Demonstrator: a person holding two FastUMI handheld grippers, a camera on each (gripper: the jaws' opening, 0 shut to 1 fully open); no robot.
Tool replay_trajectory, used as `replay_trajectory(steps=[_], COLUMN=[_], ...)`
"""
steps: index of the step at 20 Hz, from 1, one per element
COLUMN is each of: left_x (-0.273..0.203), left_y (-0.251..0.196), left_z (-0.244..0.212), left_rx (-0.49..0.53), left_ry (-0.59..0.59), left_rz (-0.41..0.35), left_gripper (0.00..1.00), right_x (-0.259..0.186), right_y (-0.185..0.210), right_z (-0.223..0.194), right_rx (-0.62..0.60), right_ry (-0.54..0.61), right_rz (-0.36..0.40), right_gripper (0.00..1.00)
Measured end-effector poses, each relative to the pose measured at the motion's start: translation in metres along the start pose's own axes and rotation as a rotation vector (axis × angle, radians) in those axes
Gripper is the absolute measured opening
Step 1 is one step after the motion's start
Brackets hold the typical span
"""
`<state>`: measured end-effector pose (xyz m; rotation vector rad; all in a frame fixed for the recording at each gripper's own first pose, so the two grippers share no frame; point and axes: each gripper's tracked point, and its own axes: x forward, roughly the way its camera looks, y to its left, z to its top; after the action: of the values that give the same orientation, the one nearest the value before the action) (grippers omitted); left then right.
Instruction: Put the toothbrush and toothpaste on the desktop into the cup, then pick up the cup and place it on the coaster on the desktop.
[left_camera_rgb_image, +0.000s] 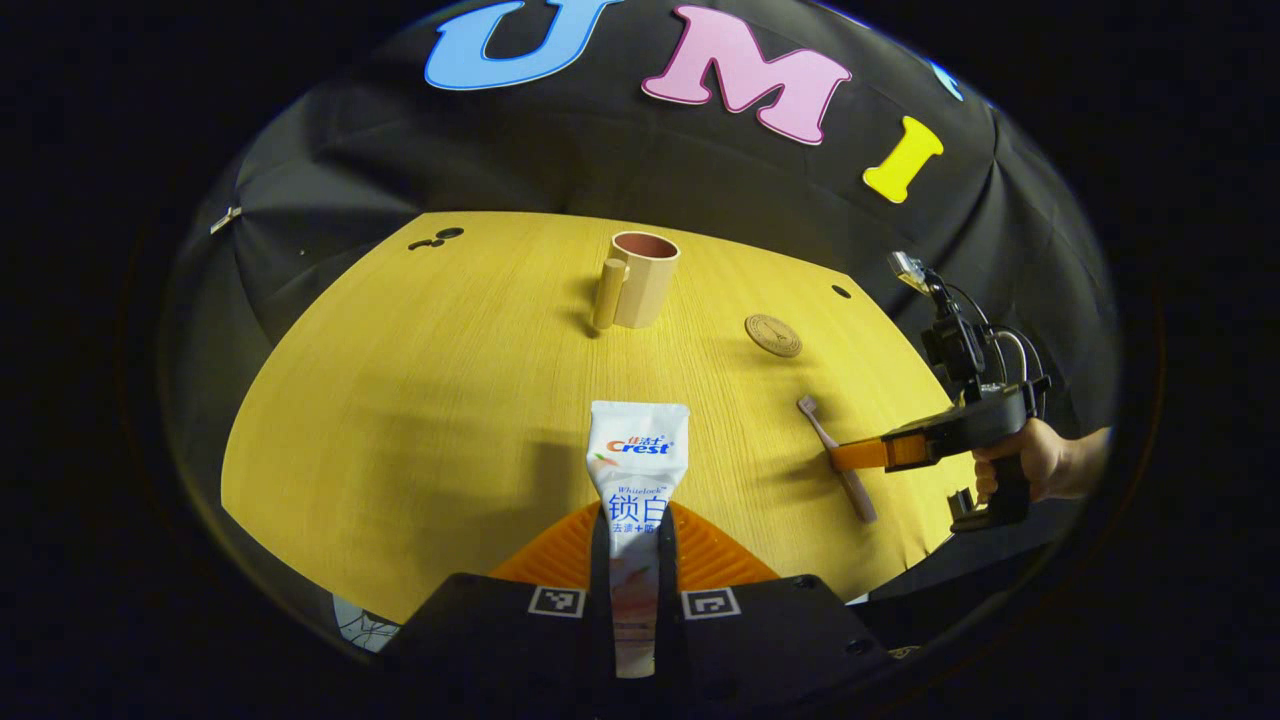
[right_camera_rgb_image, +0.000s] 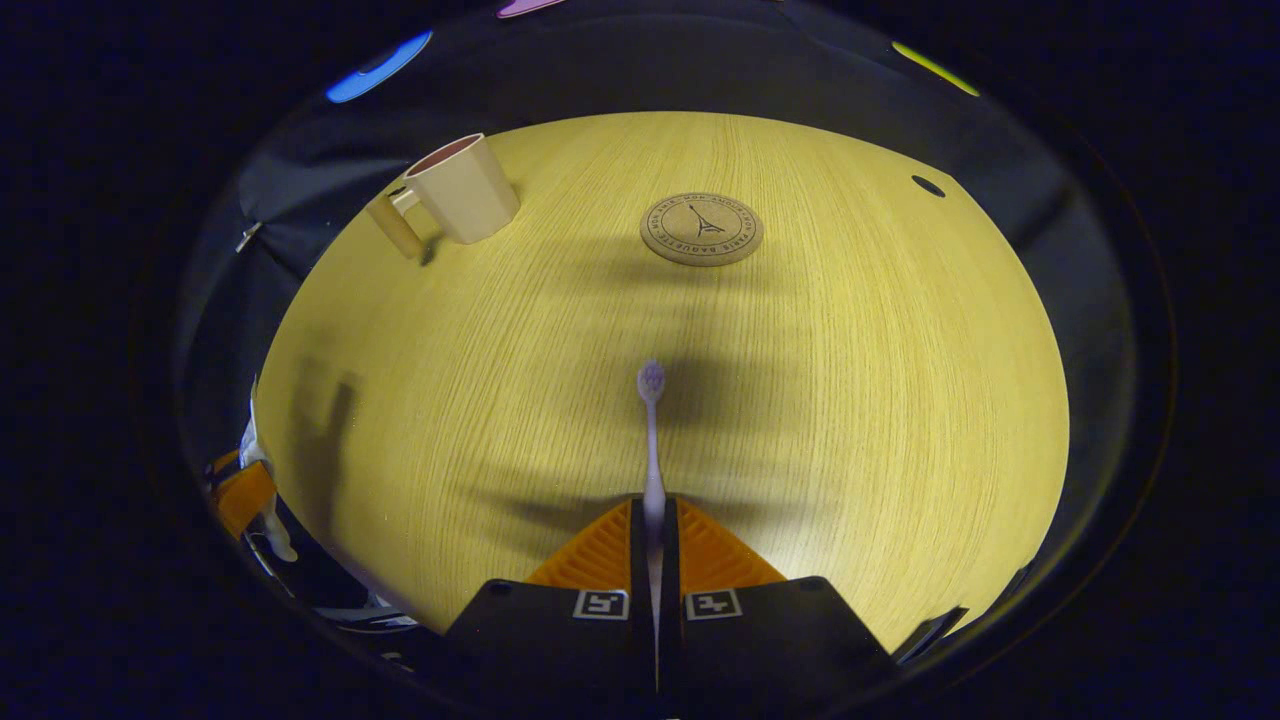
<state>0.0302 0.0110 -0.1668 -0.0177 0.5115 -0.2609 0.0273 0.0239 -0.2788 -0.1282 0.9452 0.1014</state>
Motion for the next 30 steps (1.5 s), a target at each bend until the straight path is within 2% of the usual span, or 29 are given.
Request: replay_trajectory(steps=[9,18,25,30], left_x=[0.006,0.041,0.084,0.126], left_y=[-0.013,-0.029,-0.042,-0.040], left_z=[0.098,0.218,0.301,0.322], left_rx=[-0.015,-0.043,-0.050,-0.108], left_ry=[-0.198,-0.406,-0.548,-0.602], left_rz=[-0.007,-0.012,-0.014,-0.015], left_gripper=[0.21,0.20,0.20,0.20], right_x=[-0.039,-0.068,-0.070,-0.069], right_y=[-0.008,-0.030,-0.054,-0.064], right_z=[0.028,0.050,0.047,0.047], right_rx=[0.030,0.004,0.030,0.027], right_ry=[-0.104,-0.164,-0.124,-0.099], right_rz=[0.074,0.123,0.137,0.139], right_gripper=[0.06,0.06,0.06,0.06])
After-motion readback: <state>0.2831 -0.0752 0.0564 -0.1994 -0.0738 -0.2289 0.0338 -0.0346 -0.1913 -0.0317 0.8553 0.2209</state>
